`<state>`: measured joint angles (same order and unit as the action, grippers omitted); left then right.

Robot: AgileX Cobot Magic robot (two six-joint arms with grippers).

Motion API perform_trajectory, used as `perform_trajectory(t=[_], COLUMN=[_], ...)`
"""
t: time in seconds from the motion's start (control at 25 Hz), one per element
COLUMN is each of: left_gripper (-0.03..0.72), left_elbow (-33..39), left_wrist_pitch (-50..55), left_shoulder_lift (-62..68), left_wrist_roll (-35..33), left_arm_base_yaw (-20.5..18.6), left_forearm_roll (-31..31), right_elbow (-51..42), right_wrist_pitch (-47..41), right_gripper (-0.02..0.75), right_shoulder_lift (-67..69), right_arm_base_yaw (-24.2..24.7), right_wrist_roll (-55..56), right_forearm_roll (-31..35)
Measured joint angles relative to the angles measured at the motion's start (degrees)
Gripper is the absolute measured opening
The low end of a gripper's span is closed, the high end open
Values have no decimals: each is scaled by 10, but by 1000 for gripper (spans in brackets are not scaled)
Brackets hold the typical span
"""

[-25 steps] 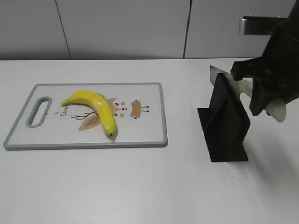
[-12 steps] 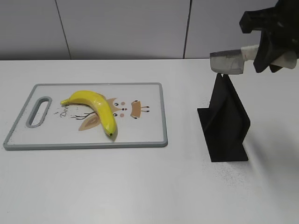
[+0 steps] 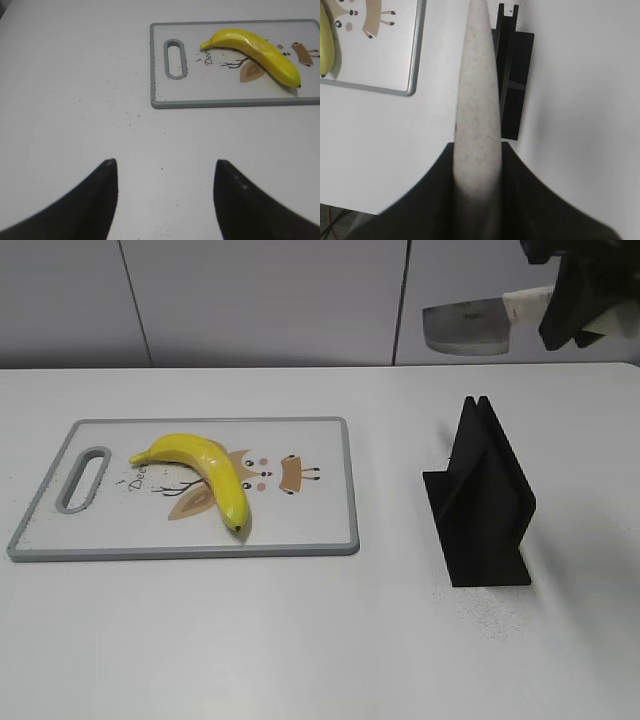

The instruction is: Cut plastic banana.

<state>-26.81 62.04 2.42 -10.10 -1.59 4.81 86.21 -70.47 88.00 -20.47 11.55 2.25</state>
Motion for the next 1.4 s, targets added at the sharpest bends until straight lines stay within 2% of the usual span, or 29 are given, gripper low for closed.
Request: perform_trajectory(t=[0.28,0.56,0.8,1.04,1.16,1.28,1.4], left_gripper=[589,589,589,579,553,545,542], left_elbow=[-13,-75,-141,-264,-331,-402,-458], left_wrist_pitch=[-5,-99,-156,-121,-93,-59,-35], left_shoulder_lift=[40,162,310,495,594,684,756], left_wrist_roll=[-24,-109,-269,-553,-654,-712,-735], left_arm_base_yaw=[0,0,0,0,0,0,0], left_forearm_roll=[21,71,149,248,290,321,336], right_elbow=[3,3,20,102,166,232,286], right_wrist_pitch=[0,22,76,68,36,11,9], right_gripper=[167,167,167,167,167,167,167], right_shoulder_lift=[-3,-3,28,128,189,242,281], right_arm_base_yaw=[0,0,0,0,0,0,0], right_wrist_roll=[-180,-495,-702,-794,-830,-858,-864], right_forearm_roll=[3,78,160,209,233,250,272])
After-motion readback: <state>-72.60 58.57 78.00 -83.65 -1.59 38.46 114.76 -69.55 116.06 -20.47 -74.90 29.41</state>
